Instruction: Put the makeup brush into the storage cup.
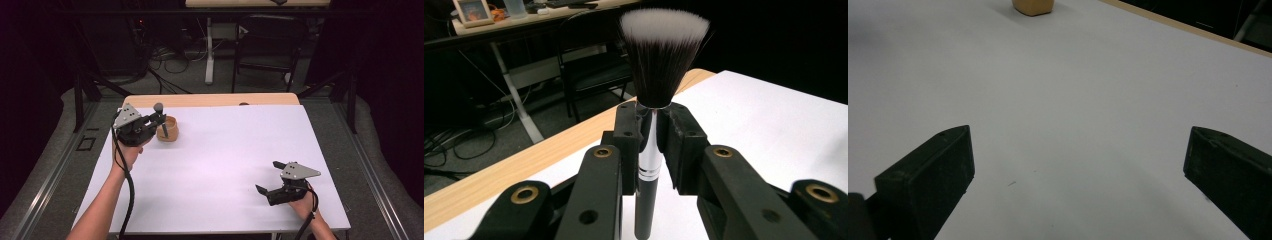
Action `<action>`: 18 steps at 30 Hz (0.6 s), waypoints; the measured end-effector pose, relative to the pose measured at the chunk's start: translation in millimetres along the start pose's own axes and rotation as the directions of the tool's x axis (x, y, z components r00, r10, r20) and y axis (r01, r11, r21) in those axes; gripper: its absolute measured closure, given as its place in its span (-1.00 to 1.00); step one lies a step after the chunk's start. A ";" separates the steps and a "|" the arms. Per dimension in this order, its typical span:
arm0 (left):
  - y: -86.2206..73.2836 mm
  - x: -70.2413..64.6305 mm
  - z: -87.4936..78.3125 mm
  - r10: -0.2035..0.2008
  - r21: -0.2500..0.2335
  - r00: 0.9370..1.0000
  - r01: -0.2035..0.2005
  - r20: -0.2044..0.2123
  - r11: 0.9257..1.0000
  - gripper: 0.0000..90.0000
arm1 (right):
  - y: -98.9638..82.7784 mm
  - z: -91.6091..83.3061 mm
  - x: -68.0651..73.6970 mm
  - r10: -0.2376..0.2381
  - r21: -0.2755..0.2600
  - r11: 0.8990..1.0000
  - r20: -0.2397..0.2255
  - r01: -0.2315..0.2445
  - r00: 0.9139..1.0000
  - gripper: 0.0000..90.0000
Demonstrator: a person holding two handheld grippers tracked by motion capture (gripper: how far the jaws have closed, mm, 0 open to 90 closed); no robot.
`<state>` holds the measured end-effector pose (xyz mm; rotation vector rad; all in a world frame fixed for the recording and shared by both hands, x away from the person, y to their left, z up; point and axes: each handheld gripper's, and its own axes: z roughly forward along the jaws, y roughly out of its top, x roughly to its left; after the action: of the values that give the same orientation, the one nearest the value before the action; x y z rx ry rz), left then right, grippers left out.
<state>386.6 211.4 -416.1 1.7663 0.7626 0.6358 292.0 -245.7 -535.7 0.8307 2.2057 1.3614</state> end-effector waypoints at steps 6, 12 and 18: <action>5.2 3.2 4.4 0.000 -0.005 1.000 0.000 -0.009 1.000 0.72 | 0.3 0.5 -0.2 -0.010 -0.012 1.000 -0.003 0.010 1.000 -1.00; 12.2 7.0 12.0 0.014 0.003 1.000 -0.014 -0.022 1.000 0.72 | -0.9 2.1 0.0 -0.013 -0.010 1.000 -0.015 0.013 1.000 -1.00; 15.8 13.8 16.5 0.015 0.003 0.999 -0.015 -0.041 1.000 0.72 | -1.7 2.5 1.1 -0.020 0.001 1.000 -0.025 0.020 0.999 -1.00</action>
<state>410.7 208.0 -405.2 1.7675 0.7793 0.6838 292.3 -243.9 -538.4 0.7934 2.2284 1.3682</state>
